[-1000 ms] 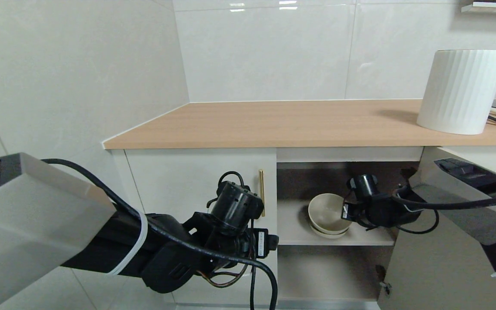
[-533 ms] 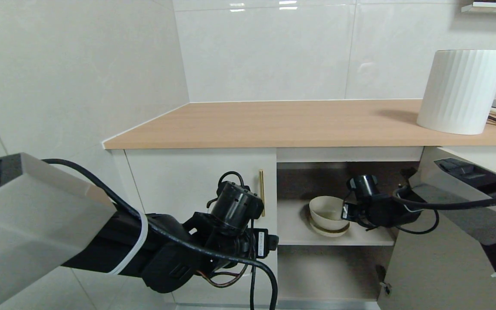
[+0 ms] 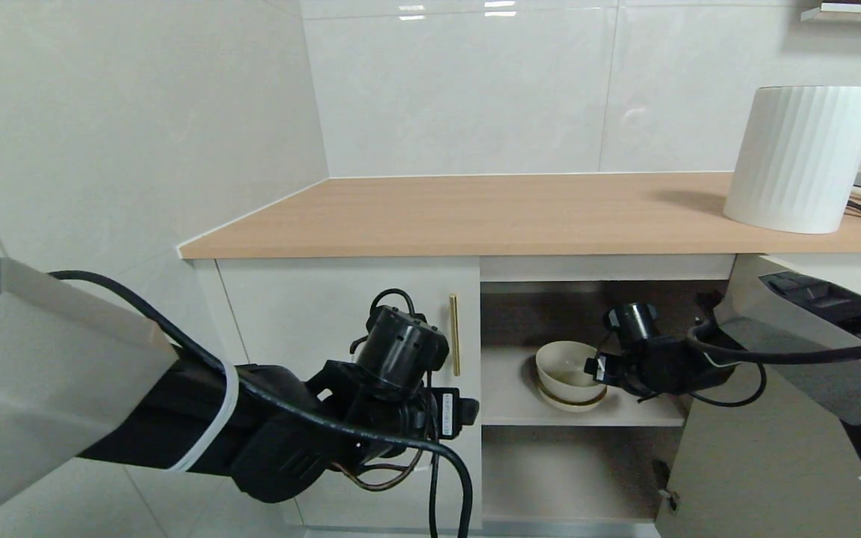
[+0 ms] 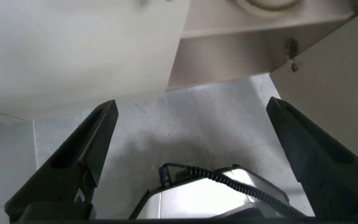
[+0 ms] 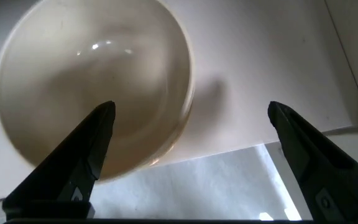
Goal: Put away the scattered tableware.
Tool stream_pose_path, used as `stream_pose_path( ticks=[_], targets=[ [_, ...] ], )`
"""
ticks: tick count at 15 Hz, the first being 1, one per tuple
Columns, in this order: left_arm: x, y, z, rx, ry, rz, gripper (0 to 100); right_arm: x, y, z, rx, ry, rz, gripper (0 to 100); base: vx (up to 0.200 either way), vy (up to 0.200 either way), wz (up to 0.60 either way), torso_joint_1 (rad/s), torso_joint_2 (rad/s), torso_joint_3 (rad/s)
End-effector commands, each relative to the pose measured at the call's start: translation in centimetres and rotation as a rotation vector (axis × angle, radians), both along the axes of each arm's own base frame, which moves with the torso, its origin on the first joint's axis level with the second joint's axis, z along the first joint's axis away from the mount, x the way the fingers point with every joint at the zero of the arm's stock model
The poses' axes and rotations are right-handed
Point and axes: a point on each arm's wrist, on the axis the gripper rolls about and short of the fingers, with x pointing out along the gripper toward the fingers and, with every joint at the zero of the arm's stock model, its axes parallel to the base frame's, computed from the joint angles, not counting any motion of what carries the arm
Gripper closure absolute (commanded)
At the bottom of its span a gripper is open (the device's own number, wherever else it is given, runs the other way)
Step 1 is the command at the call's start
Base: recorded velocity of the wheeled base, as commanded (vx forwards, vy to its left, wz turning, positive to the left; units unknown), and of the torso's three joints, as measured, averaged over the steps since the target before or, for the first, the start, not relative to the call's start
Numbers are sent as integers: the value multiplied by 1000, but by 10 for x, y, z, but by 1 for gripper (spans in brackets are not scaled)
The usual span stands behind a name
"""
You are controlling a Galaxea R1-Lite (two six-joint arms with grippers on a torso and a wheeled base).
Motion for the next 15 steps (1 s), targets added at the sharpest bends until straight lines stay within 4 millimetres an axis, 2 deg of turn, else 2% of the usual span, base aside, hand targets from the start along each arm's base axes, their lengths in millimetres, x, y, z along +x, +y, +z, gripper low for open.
stream_pose_path(
  ticks=[1,2,4,5,7,8,9,11,14,15],
  targets=[
    [-4,11,19,-29,-34,17,0,-17,0,31,13,1,11,0,0,0,0,0,0,0],
    [-10,21,30,-42,-52,25,0,-37,3,54,27,4,44,0,0,0,0,0,0,0],
    [-18,36,44,-56,-80,45,0,-64,3,87,57,-24,92,0,0,0,0,0,0,0],
    [-26,47,53,-72,-99,54,0,-83,4,108,75,-36,122,0,0,0,0,0,0,0],
    [-44,62,74,-108,-147,54,0,-122,4,136,82,-28,163,0,0,0,0,0,0,0],
    [-44,62,74,-108,-147,54,0,-122,4,136,82,-28,163,0,0,0,0,0,0,0],
    [-64,77,77,-106,-154,48,0,-158,5,148,80,-13,204,0,0,0,0,0,0,0],
    [-84,92,73,-99,-145,52,0,-185,3,153,82,-14,232,0,0,0,0,0,0,0],
    [-101,105,84,-134,-190,52,0,-215,1,160,88,-28,273,0,0,0,0,0,0,0],
    [-102,105,85,-134,-192,53,0,-219,1,160,87,-23,281,0,0,0,0,0,0,0]
  ],
)
